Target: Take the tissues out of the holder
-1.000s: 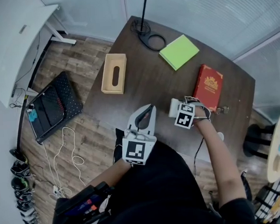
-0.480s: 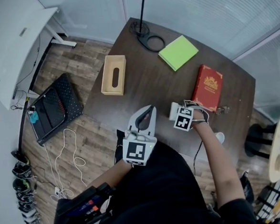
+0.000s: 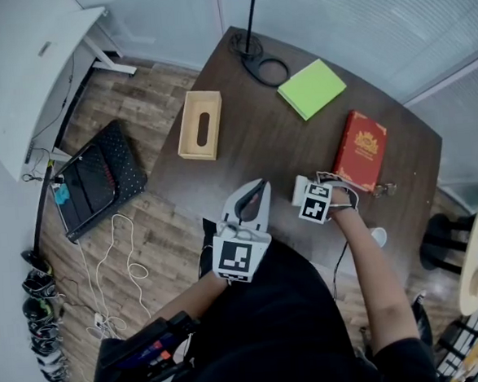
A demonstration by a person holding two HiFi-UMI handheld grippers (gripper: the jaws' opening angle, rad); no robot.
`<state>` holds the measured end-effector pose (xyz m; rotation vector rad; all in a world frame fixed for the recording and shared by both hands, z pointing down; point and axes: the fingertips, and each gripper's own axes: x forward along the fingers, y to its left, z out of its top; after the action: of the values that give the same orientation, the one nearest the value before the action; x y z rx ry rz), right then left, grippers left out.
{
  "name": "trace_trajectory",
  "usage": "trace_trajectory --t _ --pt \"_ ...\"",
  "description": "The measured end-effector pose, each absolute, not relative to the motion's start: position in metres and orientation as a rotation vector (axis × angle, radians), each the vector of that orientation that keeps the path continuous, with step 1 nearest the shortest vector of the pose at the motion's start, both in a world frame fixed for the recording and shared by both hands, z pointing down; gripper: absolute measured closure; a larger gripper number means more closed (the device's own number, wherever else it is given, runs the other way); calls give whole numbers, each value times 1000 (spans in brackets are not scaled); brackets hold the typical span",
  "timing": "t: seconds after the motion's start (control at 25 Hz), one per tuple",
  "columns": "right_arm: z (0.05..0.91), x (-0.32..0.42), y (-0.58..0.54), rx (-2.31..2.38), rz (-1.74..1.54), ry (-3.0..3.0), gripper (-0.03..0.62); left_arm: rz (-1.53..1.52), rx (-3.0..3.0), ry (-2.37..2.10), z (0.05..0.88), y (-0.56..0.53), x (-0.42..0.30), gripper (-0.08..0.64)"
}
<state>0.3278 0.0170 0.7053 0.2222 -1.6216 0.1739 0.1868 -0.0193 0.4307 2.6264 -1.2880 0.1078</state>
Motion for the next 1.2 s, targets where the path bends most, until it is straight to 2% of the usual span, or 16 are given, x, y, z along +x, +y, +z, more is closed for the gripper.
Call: trace_trajectory --t 1.2 --pt "735 319 28 192 163 -1597 155 115 2607 -1285 439 -12 177 561"
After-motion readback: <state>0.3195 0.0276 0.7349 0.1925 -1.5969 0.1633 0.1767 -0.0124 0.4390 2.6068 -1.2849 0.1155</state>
